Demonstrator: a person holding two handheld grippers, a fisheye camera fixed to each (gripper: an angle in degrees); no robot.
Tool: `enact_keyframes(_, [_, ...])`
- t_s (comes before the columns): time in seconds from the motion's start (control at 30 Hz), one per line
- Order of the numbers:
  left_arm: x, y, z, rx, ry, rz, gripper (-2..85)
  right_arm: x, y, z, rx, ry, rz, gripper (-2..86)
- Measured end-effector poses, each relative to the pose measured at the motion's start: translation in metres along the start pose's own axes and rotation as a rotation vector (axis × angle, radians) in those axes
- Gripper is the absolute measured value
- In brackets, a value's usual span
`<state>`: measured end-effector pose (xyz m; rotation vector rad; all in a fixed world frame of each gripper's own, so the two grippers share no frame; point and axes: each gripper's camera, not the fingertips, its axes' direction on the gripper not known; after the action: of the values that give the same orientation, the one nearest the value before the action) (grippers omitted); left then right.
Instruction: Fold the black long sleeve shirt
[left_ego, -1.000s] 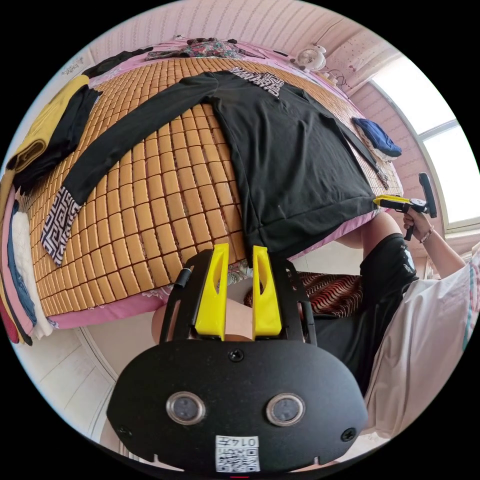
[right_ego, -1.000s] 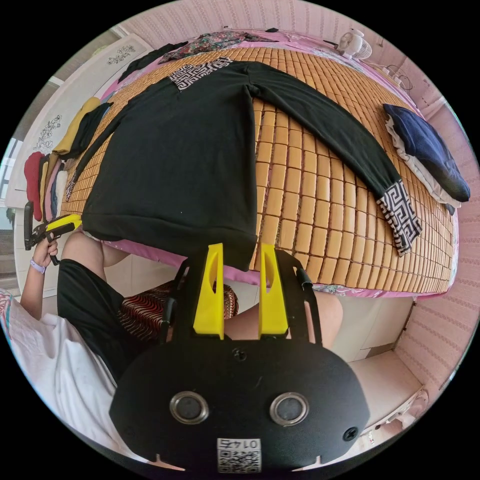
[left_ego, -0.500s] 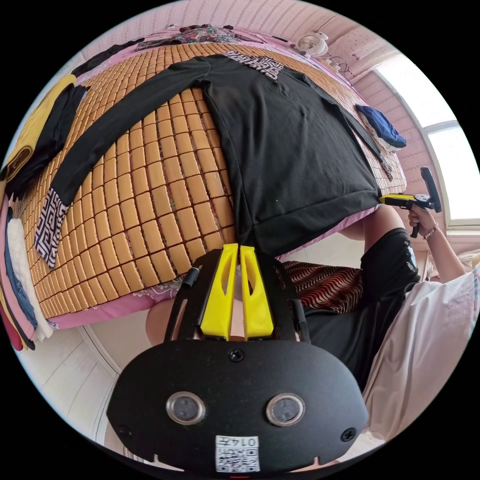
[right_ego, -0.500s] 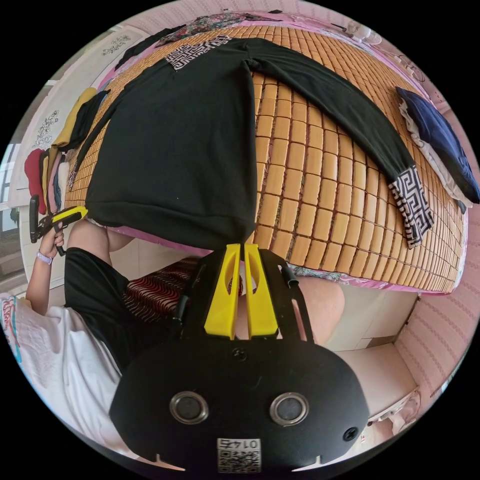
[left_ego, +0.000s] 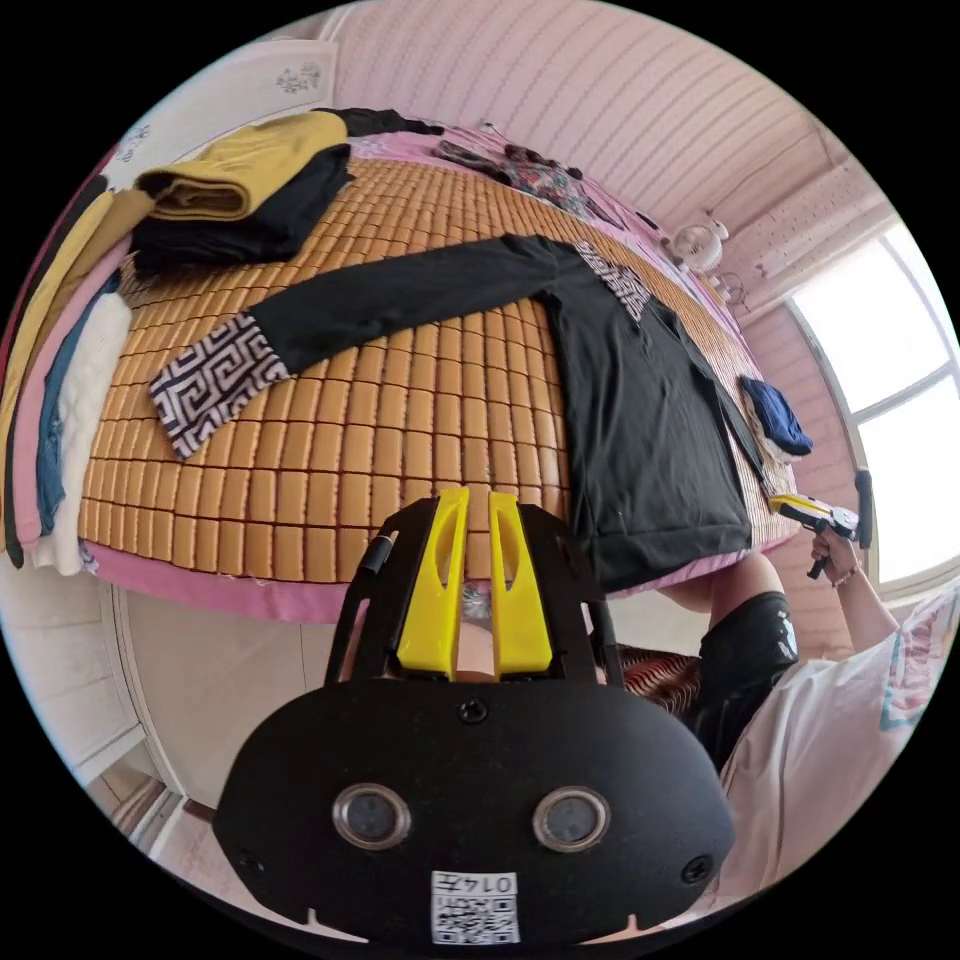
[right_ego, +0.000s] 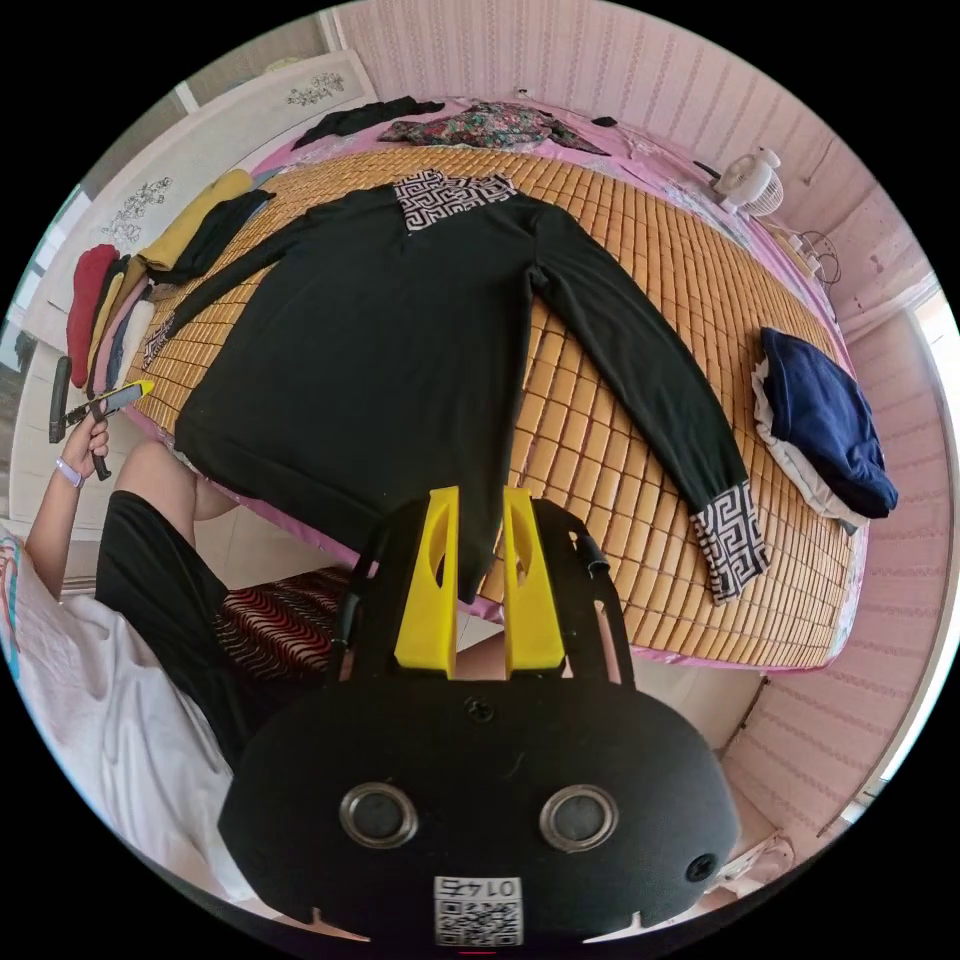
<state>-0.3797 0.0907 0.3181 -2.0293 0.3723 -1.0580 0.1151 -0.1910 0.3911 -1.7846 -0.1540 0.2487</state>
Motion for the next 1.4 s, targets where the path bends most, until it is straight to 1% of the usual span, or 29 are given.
enact_keyframes(0.13, [-0.042, 0.002, -0.024, 0.183, -0.129, -0.148, 5.6, -0.05, -0.049, 0.008, 0.129, -0.071, -0.193, 7.0])
enact_keyframes(0.2, [-0.06, 0.003, -0.032, 0.257, -0.192, -0.215, 6.6, -0.098, -0.089, 0.024, 0.182, -0.168, -0.324, 7.4])
enact_keyframes(0.27, [-0.083, 0.004, -0.037, 0.338, -0.263, -0.31, 7.4, -0.141, -0.118, 0.035, 0.208, -0.243, -0.423, 7.6])
enact_keyframes(0.37, [-0.111, 0.001, -0.035, 0.379, -0.285, -0.413, 7.8, -0.215, -0.158, 0.056, 0.208, -0.326, -0.599, 8.0])
enact_keyframes(0.5, [-0.131, -0.008, -0.02, 0.375, -0.229, -0.481, 8.2, -0.304, -0.192, 0.085, 0.201, -0.341, -0.797, 9.0])
enact_keyframes(0.57, [-0.138, -0.016, -0.004, 0.29, -0.233, -0.506, 7.2, -0.334, -0.198, 0.095, 0.208, -0.345, -0.875, 9.5])
enact_keyframes(0.6, [-0.14, -0.018, 0.001, 0.255, -0.245, -0.513, 6.6, -0.353, -0.201, 0.103, 0.207, -0.327, -0.916, 9.8])
enact_keyframes(0.67, [-0.131, -0.023, 0.011, 0.195, -0.371, -0.451, 4.3, -0.378, -0.201, 0.113, 0.207, -0.269, -0.972, 10.2])
enact_keyframes(0.77, [-0.125, -0.026, 0.017, 0.174, -0.4, -0.414, 1.4, -0.403, -0.186, 0.126, 0.293, -0.132, -1.018, 6.7])
enact_keyframes(0.87, [-0.126, -0.023, 0.022, 0.189, -0.337, -0.409, -0.3, -0.41, -0.176, 0.147, 0.251, -0.073, -1.03, 3.3])
enact_keyframes(0.9, [-0.126, -0.023, 0.022, 0.191, -0.335, -0.406, -0.4, -0.405, -0.175, 0.146, 0.272, -0.115, -1.015, 1.9])
enact_keyframes(1.0, [-0.12, -0.019, 0.025, 0.221, -0.339, -0.415, -0.5, -0.389, -0.184, 0.143, 0.21, -0.202, -0.901, -0.1])
enact_keyframes(1.03, [-0.113, -0.017, 0.021, 0.26, -0.32, -0.421, -0.5, -0.383, -0.185, 0.139, 0.22, -0.223, -0.875, -0.1])
enact_keyframes(1.1, [-0.094, -0.017, 0.002, 0.377, -0.262, -0.417, -0.6, -0.357, -0.179, 0.114, 0.325, -0.255, -0.794, 0.0])
enact_keyframes(1.13, [-0.074, -0.02, -0.014, 0.484, -0.209, -0.373, -0.6, -0.347, -0.176, 0.106, 0.362, -0.256, -0.764, 0.0])
enact_keyframes(1.17, [-0.047, -0.028, -0.029, 0.575, -0.161, -0.306, -0.6, -0.324, -0.169, 0.09, 0.435, -0.27, -0.686, 0.0])
enact_keyframes(1.2, [-0.032, -0.033, -0.036, 0.613, -0.141, -0.259, -0.6, -0.295, -0.16, 0.076, 0.492, -0.298, -0.608, 0.0])
enact_keyframes(1.27, [0.04, -0.055, -0.055, 0.759, -0.056, -0.013, -0.5, -0.249, -0.139, 0.058, 0.563, -0.316, -0.484, 0.1])
enact_keyframes(1.3, [0.06, -0.059, -0.058, 0.791, -0.032, 0.055, -0.5, -0.218, -0.121, 0.048, 0.593, -0.314, -0.406, 0.6])
enact_keyframes(1.33, [0.1, -0.067, -0.061, 0.839, 0.026, 0.177, -0.5, -0.203, -0.111, 0.044, 0.602, -0.314, -0.376, 0.9])
enact_keyframes(1.37, [0.14, -0.074, -0.058, 0.855, 0.105, 0.301, -0.4, -0.176, -0.088, 0.038, 0.618, -0.316, -0.327, 1.4])
enact_keyframes(1.4, [0.161, -0.077, -0.053, 0.844, 0.152, 0.37, -0.4, -0.152, -0.063, 0.034, 0.616, -0.307, -0.295, 2.0])
